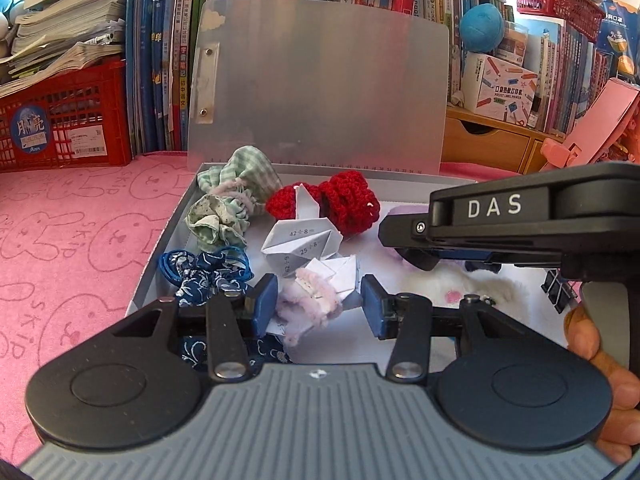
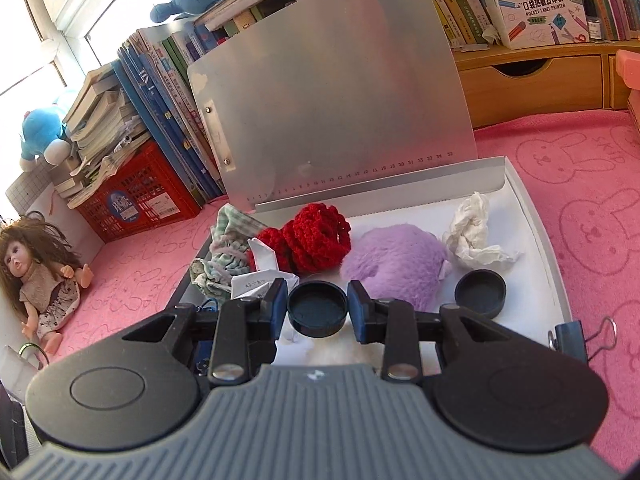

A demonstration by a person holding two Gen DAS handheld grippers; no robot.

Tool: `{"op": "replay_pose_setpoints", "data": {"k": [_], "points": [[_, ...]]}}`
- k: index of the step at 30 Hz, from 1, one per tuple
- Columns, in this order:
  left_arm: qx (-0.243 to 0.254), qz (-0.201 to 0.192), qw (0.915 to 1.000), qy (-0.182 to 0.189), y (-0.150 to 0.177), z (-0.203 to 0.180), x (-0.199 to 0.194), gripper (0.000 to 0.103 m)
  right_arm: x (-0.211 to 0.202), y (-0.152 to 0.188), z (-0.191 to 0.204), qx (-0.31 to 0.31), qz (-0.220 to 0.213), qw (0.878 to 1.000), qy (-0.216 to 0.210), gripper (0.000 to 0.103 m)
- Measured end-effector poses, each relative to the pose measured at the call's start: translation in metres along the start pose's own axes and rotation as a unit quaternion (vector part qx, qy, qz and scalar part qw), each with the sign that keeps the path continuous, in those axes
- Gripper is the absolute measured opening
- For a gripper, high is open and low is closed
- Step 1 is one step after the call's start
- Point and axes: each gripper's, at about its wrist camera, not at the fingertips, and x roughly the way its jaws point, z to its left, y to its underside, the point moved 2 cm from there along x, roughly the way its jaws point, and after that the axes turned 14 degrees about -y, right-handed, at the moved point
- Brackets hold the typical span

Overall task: Organize objects
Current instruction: 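Carry the crumpled paper and black lid with both tools into the grey box, then open both tools to release the paper and lid in the box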

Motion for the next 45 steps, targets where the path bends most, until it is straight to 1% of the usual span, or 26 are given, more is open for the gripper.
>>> {"op": "replay_pose_setpoints", "data": {"k": [6, 10, 14, 18, 23, 34, 38, 40, 45], "points": [[0.016, 0.0, 0.9998, -0.013, 0.001, 0.001, 0.012, 0.052, 0.017, -0.002, 0.0, -0.02, 0.017, 0.999, 0.019, 0.038], [0.018, 0.001, 0.9997, -0.014, 0.001, 0.0, 0.015, 0.052, 0.025, -0.005, 0.003, -0.032, 0.022, 0.999, 0.03, 0.038], [0.027, 0.0, 0.9995, -0.016, 0.002, -0.001, 0.016, 0.052, 0.03, -0.003, 0.003, -0.032, 0.026, 0.999, 0.032, 0.04], [0.026, 0.0, 0.9995, -0.016, 0.002, -0.002, 0.016, 0.052, 0.03, -0.001, 0.002, -0.03, 0.027, 0.999, 0.033, 0.04], [0.027, 0.0, 0.9995, -0.018, 0.003, -0.003, 0.015, 0.052, 0.027, -0.001, 0.003, -0.031, 0.025, 0.999, 0.033, 0.044], [0.027, -0.006, 0.9995, -0.018, -0.001, -0.006, -0.001, 0.053, 0.0, -0.005, 0.006, -0.029, 0.005, 0.999, 0.026, 0.053], [0.03, -0.014, 0.9993, -0.017, -0.002, -0.007, -0.015, 0.054, -0.016, -0.005, 0.011, -0.04, -0.005, 0.999, 0.027, 0.056], [0.03, -0.017, 0.9993, -0.017, -0.003, -0.006, -0.022, 0.056, -0.025, -0.004, 0.013, -0.042, -0.01, 0.999, 0.025, 0.057], [0.041, -0.029, 0.9987, -0.012, -0.002, -0.006, -0.045, 0.057, -0.048, 0.0, 0.019, -0.056, -0.021, 0.998, 0.022, 0.057]]}}
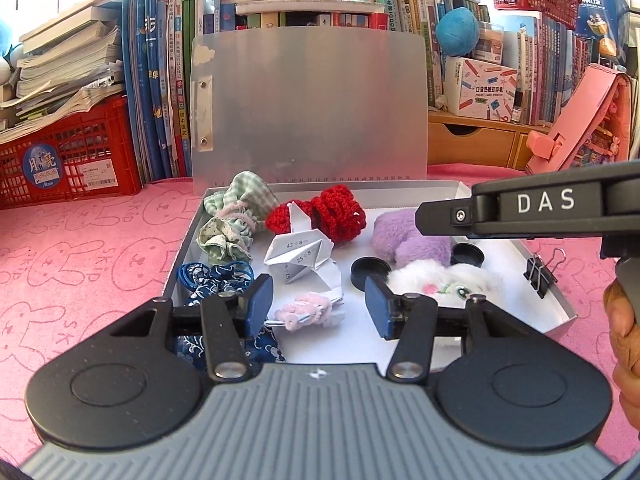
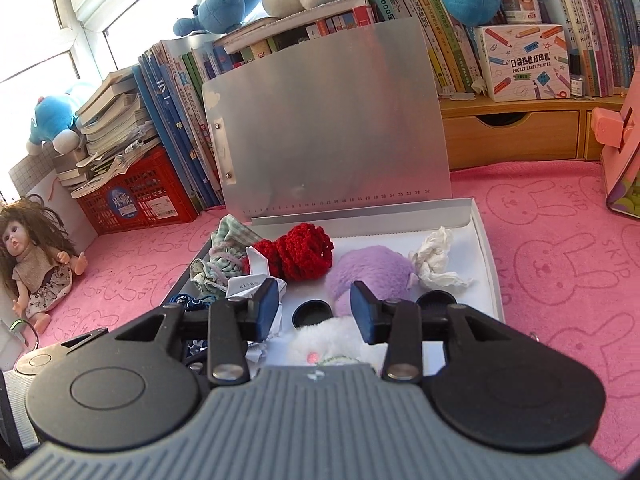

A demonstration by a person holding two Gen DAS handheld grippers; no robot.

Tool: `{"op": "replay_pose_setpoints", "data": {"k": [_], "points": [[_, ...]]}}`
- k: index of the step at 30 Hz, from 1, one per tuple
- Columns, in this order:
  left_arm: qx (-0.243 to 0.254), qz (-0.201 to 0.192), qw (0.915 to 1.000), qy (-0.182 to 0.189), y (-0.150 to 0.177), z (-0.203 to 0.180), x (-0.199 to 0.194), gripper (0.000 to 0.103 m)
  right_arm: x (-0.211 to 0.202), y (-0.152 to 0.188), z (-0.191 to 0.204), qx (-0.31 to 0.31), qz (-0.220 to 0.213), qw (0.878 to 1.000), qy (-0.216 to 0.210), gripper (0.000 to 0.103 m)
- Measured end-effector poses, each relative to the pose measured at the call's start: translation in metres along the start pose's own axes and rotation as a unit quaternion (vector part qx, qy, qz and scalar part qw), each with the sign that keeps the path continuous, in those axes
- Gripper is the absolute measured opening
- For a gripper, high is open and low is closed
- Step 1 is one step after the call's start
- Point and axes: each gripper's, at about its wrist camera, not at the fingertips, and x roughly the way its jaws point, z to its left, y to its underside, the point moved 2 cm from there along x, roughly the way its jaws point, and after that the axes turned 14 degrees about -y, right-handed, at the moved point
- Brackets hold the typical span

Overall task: Organize objects
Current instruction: 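Open both tools to release the paper and lid in the box, then withdraw both tools from the box toward the remaining black lids on the table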

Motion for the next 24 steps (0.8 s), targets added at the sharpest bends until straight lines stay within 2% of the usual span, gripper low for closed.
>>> {"op": "replay_pose_setpoints", "data": {"k": [12, 17, 24], "points": [[0.007, -0.015, 0.9995, 0.026, 0.024, 0.004, -0.059, 0.063, -0.058, 0.031, 0.017, -0.028, -0.012, 0.999, -0.029, 0.06], [0.009, -0.009, 0.9993, 0.034, 0.039, 0.003, -0.075, 0.064, -0.076, 0.048, 0.024, -0.041, -0.011, 0.998, -0.037, 0.061], [0.008, -0.002, 0.999, 0.044, 0.063, 0.005, -0.093, 0.071, -0.101, 0.069, 0.033, -0.067, -0.014, 0.997, -0.041, 0.064]]}}
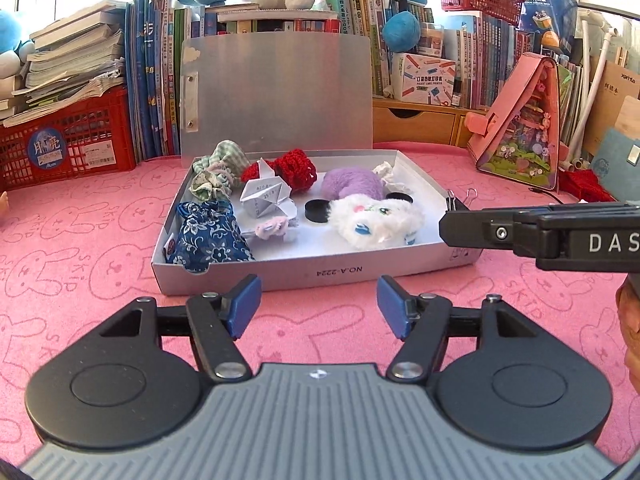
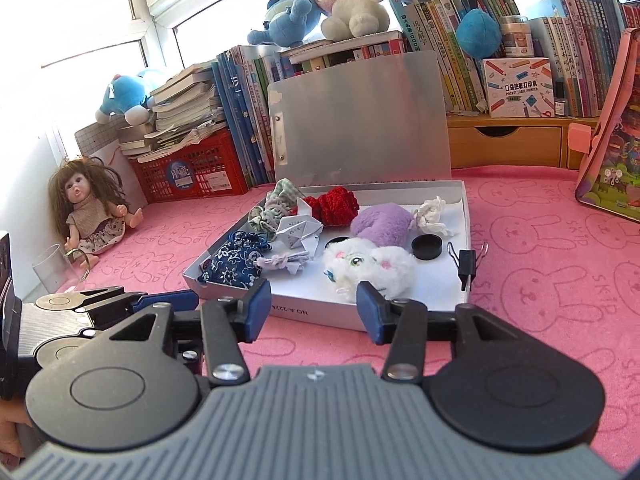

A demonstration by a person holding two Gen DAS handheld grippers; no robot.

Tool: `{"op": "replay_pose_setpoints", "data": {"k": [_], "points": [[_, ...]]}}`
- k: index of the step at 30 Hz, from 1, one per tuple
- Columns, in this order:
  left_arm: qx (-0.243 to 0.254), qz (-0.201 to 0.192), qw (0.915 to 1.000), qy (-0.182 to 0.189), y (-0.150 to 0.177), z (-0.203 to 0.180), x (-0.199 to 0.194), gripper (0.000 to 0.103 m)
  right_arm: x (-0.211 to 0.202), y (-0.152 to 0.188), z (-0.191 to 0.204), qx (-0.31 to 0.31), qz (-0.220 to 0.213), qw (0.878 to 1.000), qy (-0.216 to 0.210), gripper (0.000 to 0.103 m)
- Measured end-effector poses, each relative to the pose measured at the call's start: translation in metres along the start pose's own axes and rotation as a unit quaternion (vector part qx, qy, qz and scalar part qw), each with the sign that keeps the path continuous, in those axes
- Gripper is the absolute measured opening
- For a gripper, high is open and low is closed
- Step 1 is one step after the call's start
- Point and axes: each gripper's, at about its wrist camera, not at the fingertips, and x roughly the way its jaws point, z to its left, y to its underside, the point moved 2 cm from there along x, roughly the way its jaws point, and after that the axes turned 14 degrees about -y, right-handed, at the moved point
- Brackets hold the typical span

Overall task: Organize objects
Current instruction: 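Withdraw both tools from the box toward the remaining black lids on the table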

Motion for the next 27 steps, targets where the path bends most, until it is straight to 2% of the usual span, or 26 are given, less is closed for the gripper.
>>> {"op": "replay_pose_setpoints", "data": {"k": [12, 27], "points": [[0.002, 0.008, 0.9999, 0.011, 0.039, 0.005, -0.026, 0.08, -0.035, 0.049, 0.013, -0.025, 0.019, 1.0, -0.002, 0.068], [0.017, 0.021, 0.9994, 0.023, 0.071, 0.004, -0.045, 0.083, -0.057, 0.091, 0.029, -0.044, 0.04, 0.998, -0.015, 0.075]]}}
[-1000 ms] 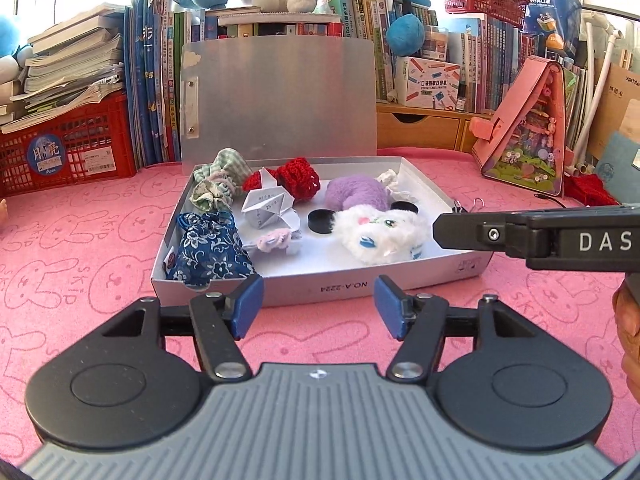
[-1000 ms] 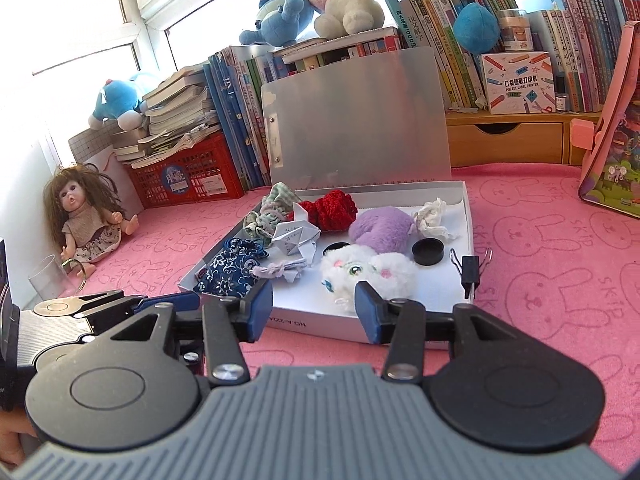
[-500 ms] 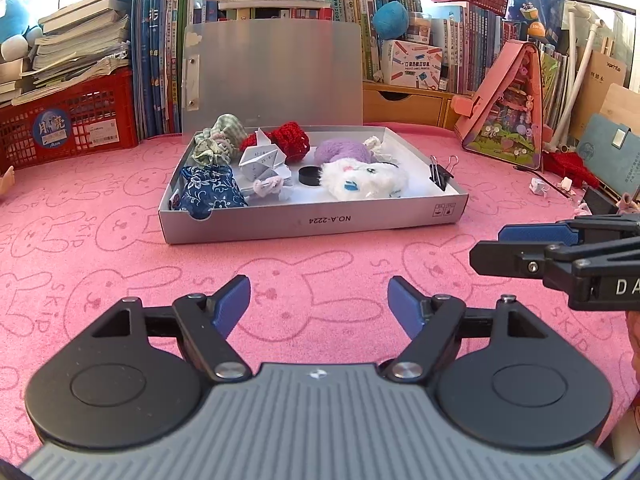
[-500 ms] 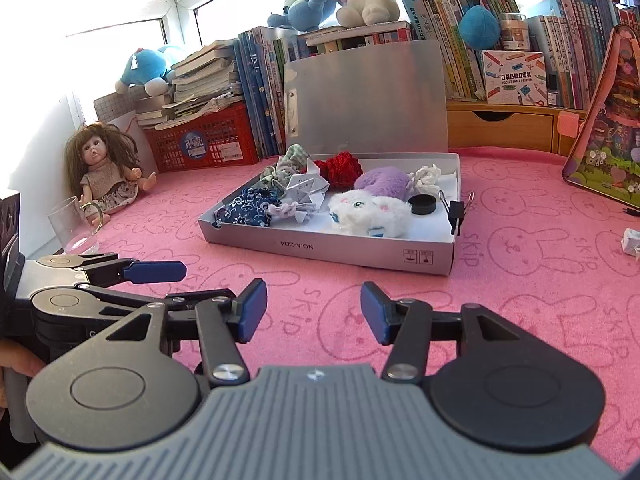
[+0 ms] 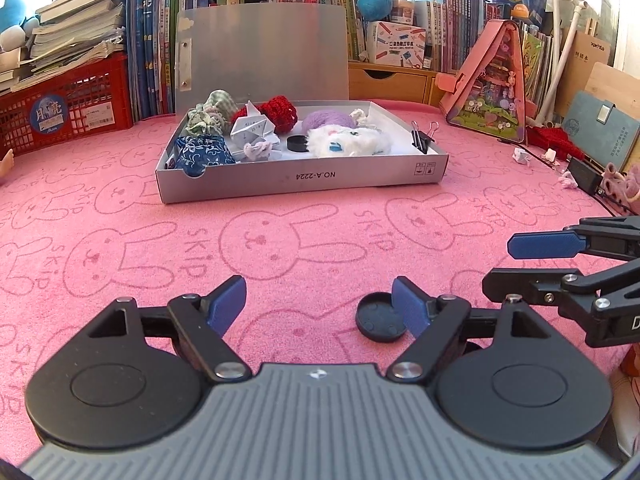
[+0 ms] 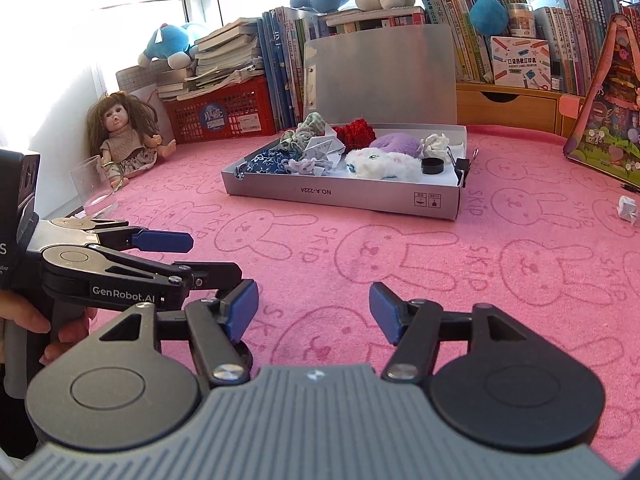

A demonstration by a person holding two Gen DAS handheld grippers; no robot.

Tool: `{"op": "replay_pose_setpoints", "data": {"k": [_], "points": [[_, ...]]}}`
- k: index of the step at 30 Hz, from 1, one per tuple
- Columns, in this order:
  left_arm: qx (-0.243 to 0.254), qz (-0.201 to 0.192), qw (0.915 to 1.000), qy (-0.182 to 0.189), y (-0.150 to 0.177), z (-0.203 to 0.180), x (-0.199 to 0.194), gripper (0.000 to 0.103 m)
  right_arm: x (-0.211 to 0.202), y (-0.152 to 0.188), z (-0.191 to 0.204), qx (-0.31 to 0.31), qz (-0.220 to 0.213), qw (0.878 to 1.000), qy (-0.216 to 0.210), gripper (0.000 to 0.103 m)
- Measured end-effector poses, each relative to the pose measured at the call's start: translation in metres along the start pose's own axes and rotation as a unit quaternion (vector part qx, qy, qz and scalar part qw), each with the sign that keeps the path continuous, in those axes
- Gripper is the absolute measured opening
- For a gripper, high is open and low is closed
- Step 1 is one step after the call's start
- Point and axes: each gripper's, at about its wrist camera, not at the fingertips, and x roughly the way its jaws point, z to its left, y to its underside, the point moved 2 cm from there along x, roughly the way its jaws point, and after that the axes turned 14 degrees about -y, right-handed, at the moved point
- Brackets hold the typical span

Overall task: Organize objects
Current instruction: 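Withdraw both tools from the box toward the remaining black lids on the table, then grasp a round black lid with the right tool while the left tool grasps the other lid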

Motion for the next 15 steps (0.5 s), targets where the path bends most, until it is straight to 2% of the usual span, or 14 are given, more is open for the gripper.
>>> {"op": "replay_pose_setpoints", "data": {"k": [9, 15], "points": [[0.002, -0.001, 1.0, -0.008, 0.014, 0.006, -0.009, 0.088, -0.004, 0.017, 0.014, -0.02, 0.017, 0.999, -0.045, 0.083], [-0.02, 0.005, 0.9997, -0.014, 0.014, 0.013, -0.006, 0.089, 0.003, 0.028, 0.038, -0.077, 0.042, 0.994, -0.07, 0.084]]}}
